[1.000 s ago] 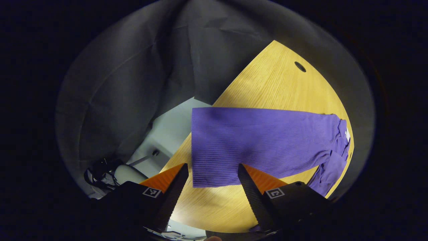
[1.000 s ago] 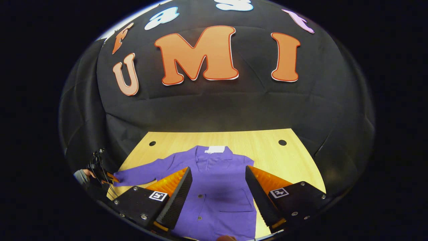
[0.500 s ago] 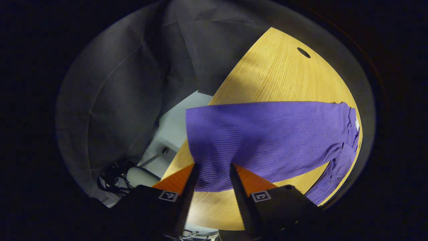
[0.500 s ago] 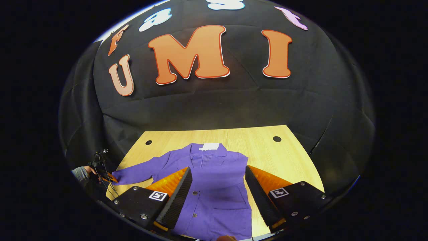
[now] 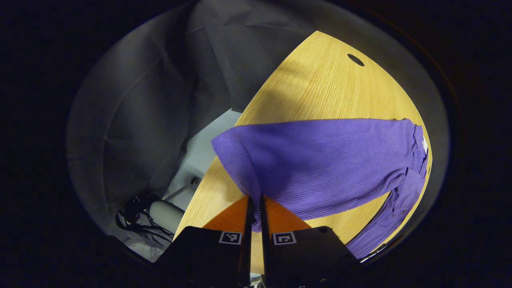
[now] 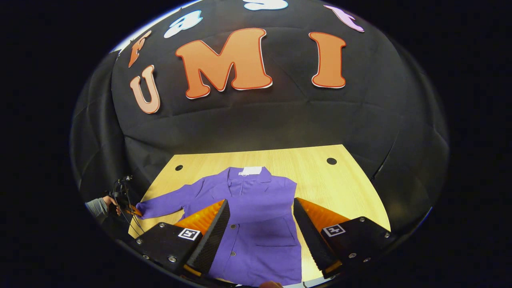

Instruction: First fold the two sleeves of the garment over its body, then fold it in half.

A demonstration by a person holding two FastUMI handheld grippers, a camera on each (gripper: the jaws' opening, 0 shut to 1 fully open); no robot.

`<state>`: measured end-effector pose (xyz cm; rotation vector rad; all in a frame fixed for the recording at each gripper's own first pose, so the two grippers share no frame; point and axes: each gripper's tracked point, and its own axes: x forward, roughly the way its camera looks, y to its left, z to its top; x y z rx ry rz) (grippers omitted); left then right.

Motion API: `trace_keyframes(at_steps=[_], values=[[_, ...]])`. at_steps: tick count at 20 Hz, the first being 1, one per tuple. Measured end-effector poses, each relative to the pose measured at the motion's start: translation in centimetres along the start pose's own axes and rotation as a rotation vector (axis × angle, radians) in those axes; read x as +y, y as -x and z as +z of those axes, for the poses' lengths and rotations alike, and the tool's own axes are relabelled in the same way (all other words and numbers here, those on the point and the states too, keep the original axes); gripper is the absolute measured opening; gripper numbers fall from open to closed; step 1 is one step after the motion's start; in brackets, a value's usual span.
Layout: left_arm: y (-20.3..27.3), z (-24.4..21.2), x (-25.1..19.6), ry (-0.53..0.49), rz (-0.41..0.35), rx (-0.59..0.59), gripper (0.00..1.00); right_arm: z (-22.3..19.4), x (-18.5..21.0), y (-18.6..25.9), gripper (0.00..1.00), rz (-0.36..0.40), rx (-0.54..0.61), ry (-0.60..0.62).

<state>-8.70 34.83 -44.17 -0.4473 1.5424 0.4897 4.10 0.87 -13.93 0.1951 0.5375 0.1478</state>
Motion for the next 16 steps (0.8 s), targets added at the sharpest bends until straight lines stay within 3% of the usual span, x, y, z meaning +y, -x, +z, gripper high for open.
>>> trace_keyframes(at_steps=[4,16], values=[[2.6,1.0,-1.8,-0.069,-0.003,-0.073,0.14,-0.1,-0.4,0.2,0.95,0.002,-0.007,-0.006],[12.6,1.4,-13.7,-0.277,-0.087,-0.217,0.13,-0.3,-3.1,2.1,0.95,0.011,-0.062,-0.010]])
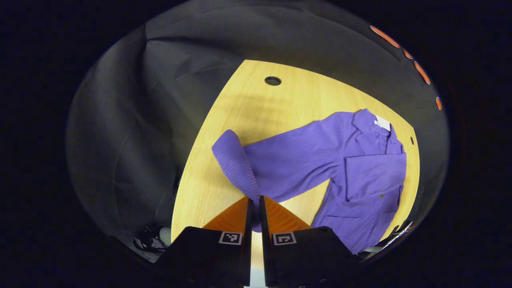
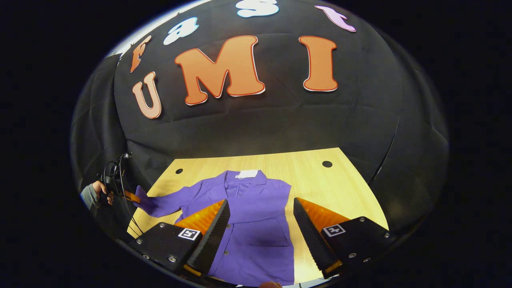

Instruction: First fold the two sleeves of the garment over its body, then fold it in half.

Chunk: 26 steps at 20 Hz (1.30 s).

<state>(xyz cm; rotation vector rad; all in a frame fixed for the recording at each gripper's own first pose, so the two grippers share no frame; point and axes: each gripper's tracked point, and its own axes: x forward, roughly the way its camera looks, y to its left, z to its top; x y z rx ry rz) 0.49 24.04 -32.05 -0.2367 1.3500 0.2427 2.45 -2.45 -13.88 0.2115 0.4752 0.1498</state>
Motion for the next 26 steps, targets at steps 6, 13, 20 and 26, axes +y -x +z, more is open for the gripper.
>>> trace_keyframes(at_steps=[6,13,20,26], values=[[3.8,3.2,-10.1,-0.110,-0.091,-0.082,0.14,0.4,-1.3,1.2,0.95,0.008,-0.067,-0.030],[5.2,4.3,-22.9,-0.254,-0.193,-0.107,0.14,0.8,-3.7,3.1,0.95,-0.032,-0.150,-0.042],[6.2,3.2,-34.4,-0.457,-0.302,-0.107,0.14,1.2,-6.5,6.6,0.95,-0.065,-0.193,-0.054],[6.8,3.3,-43.1,-0.638,-0.330,-0.114,0.14,0.5,-8.8,9.0,0.95,-0.100,-0.222,-0.051]])
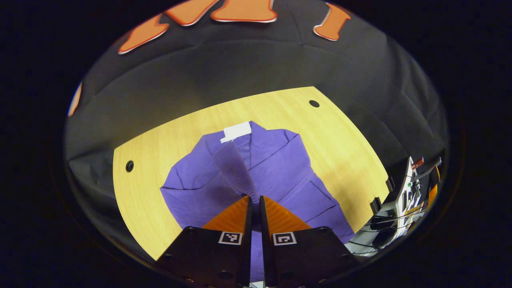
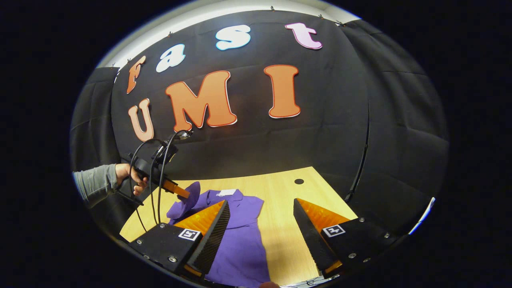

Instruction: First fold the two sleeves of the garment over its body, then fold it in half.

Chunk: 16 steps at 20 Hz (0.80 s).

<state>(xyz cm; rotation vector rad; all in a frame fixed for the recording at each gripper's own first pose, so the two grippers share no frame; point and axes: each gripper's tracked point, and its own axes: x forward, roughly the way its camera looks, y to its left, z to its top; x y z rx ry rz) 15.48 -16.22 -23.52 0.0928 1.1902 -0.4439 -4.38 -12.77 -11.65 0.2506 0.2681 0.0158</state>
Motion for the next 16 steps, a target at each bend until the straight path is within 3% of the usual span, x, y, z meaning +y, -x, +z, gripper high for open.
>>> trace_keyframes(at_steps=[4,8,9,12,15,16], values=[[-3.7,2.1,-2.7,-0.062,0.058,0.010,0.13,-0.4,-2.0,0.9,0.95,-0.029,0.017,-0.008],[-5.9,3.0,-6.8,-0.053,-0.007,-0.012,0.14,-0.2,-4.2,1.5,0.95,-0.060,0.020,-0.014],[-5.9,3.6,-7.7,-0.054,-0.021,-0.040,0.22,-0.1,-4.6,1.6,0.95,-0.064,0.019,-0.017],[-5.2,4.5,-9.1,-0.081,-0.038,-0.121,0.71,-0.1,-5.1,1.4,0.95,-0.068,0.025,-0.023],[-4.2,2.7,-8.8,-0.123,-0.023,-0.112,0.78,-0.1,-4.7,0.9,0.95,-0.050,0.028,-0.011],[-3.8,2.3,-8.3,-0.133,-0.007,-0.131,0.92,-0.1,-4.4,0.6,0.95,-0.042,0.030,-0.007]])
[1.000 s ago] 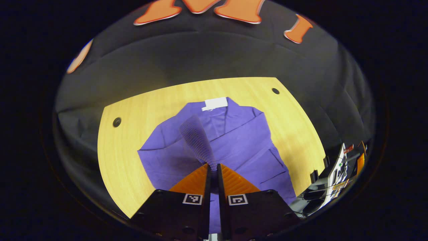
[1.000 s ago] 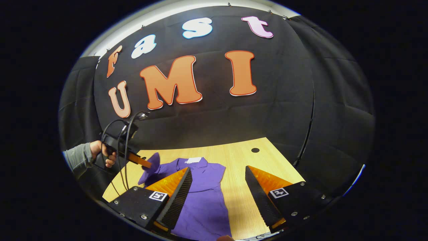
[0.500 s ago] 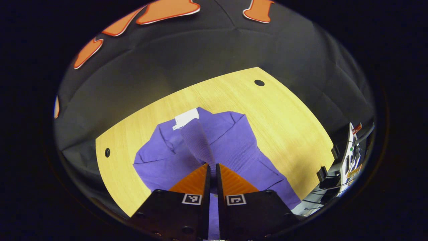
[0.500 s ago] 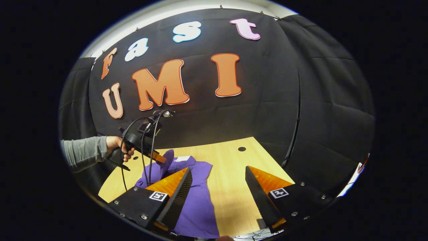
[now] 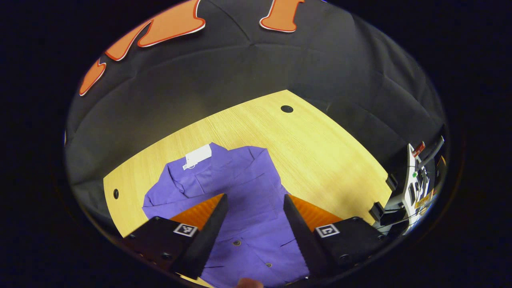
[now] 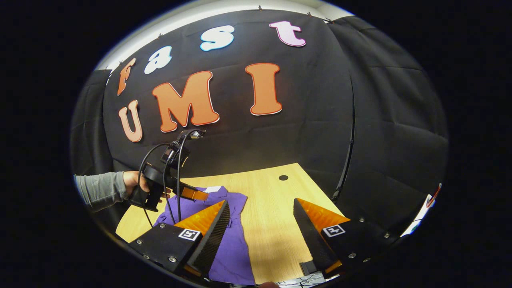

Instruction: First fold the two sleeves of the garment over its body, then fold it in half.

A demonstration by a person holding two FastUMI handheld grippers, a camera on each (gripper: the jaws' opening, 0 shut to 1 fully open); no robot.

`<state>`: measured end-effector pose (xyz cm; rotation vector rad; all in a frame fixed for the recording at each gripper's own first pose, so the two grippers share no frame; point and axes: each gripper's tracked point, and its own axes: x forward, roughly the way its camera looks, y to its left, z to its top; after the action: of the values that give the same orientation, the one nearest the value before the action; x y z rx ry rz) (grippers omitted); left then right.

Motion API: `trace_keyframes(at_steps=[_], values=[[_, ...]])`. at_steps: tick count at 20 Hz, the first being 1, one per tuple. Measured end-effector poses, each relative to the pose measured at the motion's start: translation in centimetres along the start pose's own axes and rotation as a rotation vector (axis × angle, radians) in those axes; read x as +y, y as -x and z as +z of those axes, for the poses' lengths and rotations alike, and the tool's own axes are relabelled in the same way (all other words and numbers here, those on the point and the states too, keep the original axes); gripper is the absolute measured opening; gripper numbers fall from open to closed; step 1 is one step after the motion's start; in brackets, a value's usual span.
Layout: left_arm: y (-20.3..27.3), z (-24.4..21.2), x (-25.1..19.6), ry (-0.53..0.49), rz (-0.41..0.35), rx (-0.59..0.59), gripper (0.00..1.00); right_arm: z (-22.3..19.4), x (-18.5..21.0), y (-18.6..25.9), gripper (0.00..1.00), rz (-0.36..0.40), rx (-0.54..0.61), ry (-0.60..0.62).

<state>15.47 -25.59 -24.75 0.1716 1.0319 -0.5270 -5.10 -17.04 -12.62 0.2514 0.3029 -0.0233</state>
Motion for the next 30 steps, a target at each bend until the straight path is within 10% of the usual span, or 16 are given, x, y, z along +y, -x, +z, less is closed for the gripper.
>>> trace_keyframes(at_steps=[26,30], values=[[27.3,-8.2,8.5,0.161,0.457,-0.716,0.96,0.5,11.1,-4.0,0.95,0.172,-0.074,0.122],[27.1,-12.3,8.7,0.133,0.478,-0.670,0.96,-3.0,10.4,-3.8,0.95,0.156,0.035,0.149]])
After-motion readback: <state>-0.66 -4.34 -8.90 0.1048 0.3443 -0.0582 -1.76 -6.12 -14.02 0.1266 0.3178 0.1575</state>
